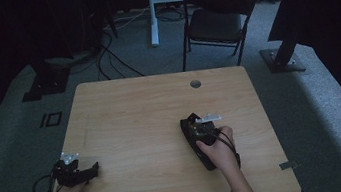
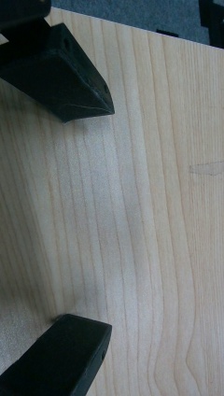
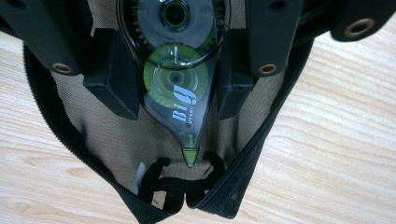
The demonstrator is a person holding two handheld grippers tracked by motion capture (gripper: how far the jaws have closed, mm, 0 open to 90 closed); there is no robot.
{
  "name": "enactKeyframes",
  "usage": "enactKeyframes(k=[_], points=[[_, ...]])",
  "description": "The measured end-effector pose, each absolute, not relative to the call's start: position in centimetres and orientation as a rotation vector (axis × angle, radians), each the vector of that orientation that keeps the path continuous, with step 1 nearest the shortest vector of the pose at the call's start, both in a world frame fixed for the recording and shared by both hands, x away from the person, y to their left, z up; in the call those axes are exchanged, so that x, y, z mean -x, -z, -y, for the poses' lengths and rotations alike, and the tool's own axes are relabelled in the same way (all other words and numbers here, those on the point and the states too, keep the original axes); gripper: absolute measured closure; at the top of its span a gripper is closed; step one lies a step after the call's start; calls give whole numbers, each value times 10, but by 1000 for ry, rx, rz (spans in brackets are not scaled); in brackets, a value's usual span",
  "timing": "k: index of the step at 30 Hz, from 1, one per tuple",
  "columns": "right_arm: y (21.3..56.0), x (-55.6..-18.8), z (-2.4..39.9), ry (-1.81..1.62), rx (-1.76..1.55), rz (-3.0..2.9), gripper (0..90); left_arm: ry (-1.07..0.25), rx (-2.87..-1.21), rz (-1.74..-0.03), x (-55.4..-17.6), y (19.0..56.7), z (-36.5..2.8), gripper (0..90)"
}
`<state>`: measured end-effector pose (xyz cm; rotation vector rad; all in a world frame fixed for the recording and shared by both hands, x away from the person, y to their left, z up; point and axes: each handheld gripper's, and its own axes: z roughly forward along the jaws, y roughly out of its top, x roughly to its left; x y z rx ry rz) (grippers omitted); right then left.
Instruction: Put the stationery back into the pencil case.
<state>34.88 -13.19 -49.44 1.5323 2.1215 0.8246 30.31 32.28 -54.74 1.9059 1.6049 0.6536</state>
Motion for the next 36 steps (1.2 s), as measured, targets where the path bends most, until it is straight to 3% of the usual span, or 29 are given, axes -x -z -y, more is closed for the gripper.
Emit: enactKeyframes(k=[27, 36], points=[[495, -353, 132, -793, -1555, -2182, 466, -653, -1906, -1605, -303, 547, -323, 5], [484, -351, 136, -823, -1515, -2173, 516, -653, -1906, -1604, -303, 547, -323, 5]])
